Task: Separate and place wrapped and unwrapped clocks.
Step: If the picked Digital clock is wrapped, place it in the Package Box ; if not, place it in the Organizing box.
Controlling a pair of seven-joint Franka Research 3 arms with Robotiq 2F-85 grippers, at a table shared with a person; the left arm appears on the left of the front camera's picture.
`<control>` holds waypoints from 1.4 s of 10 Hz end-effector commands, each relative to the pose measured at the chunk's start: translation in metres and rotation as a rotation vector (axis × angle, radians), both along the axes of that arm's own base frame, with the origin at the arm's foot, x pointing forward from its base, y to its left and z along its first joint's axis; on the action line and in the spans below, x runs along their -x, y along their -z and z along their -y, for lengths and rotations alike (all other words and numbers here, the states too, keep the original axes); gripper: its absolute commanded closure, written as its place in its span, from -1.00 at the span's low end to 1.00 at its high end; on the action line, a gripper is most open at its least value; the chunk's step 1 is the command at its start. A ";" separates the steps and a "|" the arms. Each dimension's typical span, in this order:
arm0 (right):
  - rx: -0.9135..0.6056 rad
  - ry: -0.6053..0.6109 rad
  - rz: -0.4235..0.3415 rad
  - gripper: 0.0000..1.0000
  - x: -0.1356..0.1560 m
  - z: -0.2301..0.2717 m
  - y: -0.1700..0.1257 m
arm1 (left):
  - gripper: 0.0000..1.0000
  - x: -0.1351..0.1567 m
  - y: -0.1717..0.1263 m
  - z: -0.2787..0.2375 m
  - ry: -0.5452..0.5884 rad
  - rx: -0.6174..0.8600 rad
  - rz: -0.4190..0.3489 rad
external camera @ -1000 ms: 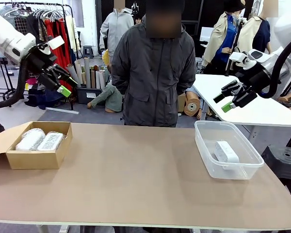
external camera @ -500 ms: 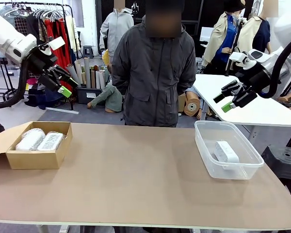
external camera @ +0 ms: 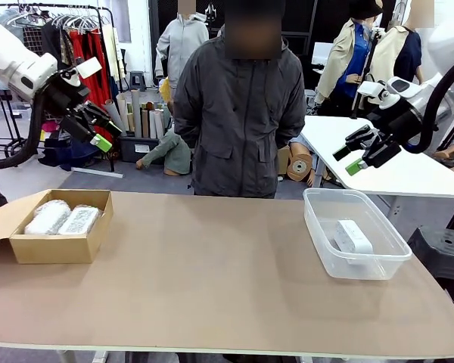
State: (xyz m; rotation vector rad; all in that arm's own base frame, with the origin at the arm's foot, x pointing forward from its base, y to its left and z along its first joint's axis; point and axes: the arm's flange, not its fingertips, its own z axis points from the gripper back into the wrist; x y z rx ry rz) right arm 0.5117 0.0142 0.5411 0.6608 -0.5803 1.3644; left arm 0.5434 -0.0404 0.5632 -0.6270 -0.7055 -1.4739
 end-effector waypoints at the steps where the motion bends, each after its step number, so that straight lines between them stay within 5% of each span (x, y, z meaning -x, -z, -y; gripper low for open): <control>1: -0.001 0.011 -0.008 -1.00 0.000 -0.001 -0.003 | -1.00 0.001 -0.002 -0.001 0.000 0.001 0.004; 14: -0.001 0.011 -0.008 -1.00 0.000 -0.001 -0.003 | -1.00 0.001 -0.002 -0.001 0.000 0.001 0.004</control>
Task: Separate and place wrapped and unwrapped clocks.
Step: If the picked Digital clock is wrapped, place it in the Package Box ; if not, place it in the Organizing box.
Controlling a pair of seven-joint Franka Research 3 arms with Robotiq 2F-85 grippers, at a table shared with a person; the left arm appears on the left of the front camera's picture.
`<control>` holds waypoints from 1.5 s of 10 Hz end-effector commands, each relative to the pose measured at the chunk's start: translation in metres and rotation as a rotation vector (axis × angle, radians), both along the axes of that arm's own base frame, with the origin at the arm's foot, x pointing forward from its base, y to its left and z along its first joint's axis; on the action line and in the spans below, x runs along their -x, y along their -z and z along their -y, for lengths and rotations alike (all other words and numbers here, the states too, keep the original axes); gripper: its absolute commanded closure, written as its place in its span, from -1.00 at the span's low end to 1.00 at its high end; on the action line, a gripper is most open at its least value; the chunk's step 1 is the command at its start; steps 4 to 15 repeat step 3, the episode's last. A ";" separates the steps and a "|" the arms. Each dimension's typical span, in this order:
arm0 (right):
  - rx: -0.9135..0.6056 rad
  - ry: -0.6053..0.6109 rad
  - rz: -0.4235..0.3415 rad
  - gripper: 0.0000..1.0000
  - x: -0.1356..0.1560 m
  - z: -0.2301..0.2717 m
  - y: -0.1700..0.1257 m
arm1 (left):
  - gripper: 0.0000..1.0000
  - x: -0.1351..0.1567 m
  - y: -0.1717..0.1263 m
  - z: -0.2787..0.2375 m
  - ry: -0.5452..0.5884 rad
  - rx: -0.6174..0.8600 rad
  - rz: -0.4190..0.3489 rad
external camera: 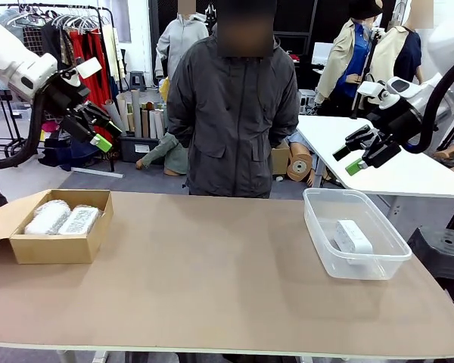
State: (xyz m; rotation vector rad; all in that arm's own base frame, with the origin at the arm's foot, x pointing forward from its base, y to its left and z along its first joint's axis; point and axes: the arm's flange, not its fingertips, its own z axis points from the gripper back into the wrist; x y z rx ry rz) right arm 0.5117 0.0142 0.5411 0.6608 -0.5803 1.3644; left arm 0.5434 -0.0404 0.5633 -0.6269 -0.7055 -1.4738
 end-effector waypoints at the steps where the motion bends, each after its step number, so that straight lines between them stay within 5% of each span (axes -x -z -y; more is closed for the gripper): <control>1: -0.001 0.011 -0.008 -1.00 0.000 -0.001 -0.003 | -1.00 0.001 -0.002 -0.001 0.000 0.001 0.004; 15: -0.001 0.011 -0.008 -1.00 0.000 -0.001 -0.003 | -1.00 0.001 -0.002 -0.001 0.000 0.001 0.004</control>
